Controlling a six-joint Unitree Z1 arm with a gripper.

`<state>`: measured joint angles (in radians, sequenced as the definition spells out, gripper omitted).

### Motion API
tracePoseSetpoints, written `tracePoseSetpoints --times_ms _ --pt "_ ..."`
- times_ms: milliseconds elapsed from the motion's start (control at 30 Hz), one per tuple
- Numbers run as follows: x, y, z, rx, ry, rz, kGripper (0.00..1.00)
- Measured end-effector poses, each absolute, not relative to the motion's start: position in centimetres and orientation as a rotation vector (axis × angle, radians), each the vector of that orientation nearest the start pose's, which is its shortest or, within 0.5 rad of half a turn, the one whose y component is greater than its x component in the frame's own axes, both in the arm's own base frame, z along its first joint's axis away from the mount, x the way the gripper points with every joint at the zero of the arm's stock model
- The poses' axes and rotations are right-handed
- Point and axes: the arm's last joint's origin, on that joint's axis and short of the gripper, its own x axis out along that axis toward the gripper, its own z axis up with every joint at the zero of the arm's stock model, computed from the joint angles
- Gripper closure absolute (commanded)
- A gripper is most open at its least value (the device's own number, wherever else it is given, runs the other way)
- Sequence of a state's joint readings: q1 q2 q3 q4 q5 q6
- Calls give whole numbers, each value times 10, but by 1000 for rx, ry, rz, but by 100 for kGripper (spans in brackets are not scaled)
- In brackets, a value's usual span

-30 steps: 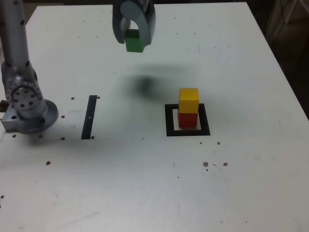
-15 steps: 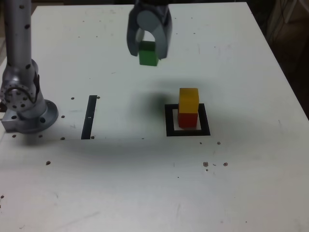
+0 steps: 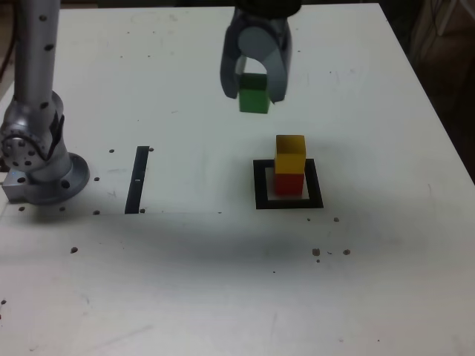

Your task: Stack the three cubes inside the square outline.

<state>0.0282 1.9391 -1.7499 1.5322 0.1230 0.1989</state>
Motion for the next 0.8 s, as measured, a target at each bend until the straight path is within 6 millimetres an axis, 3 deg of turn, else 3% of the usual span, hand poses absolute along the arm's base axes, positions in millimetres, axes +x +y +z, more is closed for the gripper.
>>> tracePoseSetpoints --times_ms 600,800 --pt "357 -23 320 205 1704 -52 62" --pt "365 -27 317 191 1698 -65 62"
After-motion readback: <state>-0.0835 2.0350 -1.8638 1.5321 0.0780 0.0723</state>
